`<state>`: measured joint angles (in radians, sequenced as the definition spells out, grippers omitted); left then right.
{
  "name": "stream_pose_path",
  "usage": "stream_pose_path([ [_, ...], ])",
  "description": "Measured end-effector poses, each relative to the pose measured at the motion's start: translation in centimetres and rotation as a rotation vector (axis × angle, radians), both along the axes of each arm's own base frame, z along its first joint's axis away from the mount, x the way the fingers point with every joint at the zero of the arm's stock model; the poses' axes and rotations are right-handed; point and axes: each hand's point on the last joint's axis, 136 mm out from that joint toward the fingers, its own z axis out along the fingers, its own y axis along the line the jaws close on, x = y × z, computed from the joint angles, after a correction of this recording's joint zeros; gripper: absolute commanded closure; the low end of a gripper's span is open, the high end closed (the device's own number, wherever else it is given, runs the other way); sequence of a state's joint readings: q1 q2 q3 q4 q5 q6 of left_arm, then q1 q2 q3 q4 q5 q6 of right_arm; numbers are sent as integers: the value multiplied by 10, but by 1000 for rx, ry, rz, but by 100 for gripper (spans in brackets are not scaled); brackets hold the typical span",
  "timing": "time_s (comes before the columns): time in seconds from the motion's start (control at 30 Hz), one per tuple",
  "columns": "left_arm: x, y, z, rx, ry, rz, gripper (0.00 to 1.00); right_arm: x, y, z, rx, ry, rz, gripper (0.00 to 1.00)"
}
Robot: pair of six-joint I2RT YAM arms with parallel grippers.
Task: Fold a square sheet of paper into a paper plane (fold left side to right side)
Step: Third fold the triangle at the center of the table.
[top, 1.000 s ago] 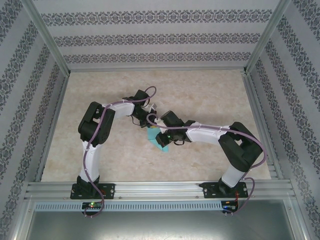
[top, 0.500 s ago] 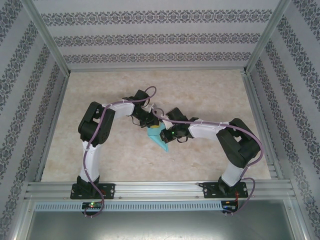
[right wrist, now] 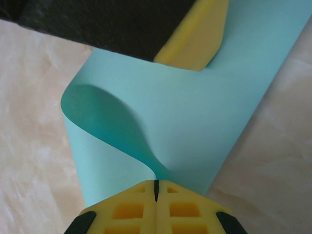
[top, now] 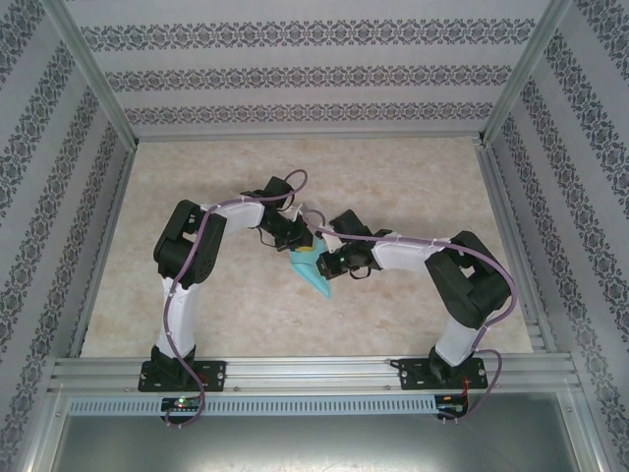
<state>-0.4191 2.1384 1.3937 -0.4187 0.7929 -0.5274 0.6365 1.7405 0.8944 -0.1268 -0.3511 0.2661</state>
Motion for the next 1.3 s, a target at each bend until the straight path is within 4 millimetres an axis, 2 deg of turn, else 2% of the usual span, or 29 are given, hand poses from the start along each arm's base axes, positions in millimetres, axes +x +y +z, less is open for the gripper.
stream_pose_path([
  [1.3,0,-2,0,-21,-6,-3,98,5,-3,1,0,-1,-15,100],
])
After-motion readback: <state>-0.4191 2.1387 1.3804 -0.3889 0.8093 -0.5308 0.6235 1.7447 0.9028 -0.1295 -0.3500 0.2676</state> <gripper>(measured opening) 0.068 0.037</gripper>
